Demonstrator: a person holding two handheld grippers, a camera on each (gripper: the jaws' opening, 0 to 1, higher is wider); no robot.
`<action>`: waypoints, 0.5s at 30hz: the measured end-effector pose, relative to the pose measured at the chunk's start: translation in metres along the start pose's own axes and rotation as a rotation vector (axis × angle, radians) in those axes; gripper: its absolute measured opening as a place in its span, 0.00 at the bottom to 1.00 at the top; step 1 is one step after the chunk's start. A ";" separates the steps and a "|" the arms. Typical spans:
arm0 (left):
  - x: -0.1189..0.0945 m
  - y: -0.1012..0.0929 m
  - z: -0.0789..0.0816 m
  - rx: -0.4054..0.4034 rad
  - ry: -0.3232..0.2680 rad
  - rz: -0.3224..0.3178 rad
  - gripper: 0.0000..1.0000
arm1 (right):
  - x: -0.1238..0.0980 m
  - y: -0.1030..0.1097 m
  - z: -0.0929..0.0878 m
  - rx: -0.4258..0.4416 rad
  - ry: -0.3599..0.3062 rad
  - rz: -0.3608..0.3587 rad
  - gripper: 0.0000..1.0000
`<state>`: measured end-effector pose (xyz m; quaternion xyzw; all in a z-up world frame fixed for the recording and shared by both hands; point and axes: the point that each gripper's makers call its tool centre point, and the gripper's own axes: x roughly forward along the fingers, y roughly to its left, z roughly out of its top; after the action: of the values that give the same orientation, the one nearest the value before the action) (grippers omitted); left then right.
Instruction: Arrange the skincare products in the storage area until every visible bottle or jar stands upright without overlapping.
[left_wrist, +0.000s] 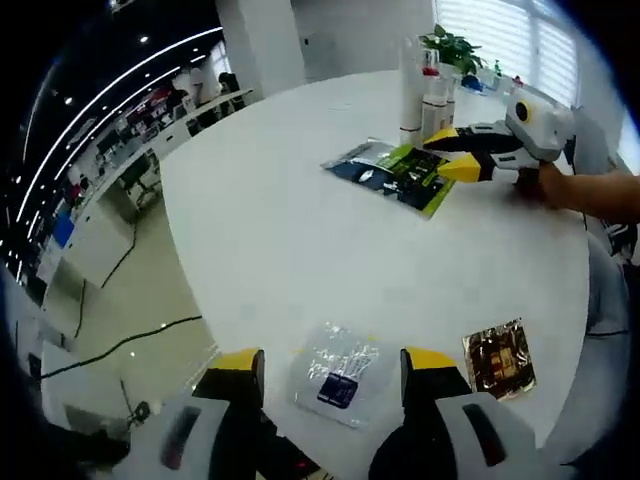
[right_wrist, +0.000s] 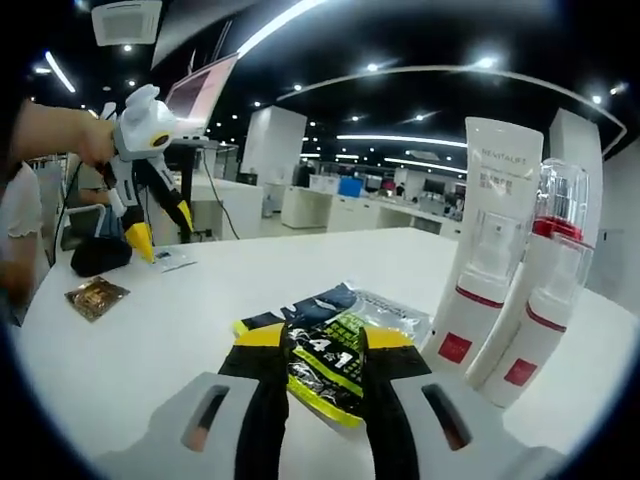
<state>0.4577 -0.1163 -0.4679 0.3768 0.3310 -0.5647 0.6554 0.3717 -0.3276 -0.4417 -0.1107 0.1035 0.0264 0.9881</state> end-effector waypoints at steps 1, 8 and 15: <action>-0.001 -0.001 -0.005 0.029 0.028 -0.022 0.56 | 0.000 0.000 0.000 -0.001 0.000 -0.001 0.27; -0.001 0.005 0.002 0.141 0.070 -0.058 0.54 | -0.004 0.003 0.001 -0.009 0.000 0.004 0.27; 0.003 -0.012 -0.003 0.188 0.139 -0.194 0.52 | -0.008 0.003 0.001 -0.003 -0.009 0.004 0.26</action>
<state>0.4459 -0.1158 -0.4735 0.4409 0.3559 -0.6267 0.5349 0.3642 -0.3249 -0.4401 -0.1120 0.0992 0.0288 0.9883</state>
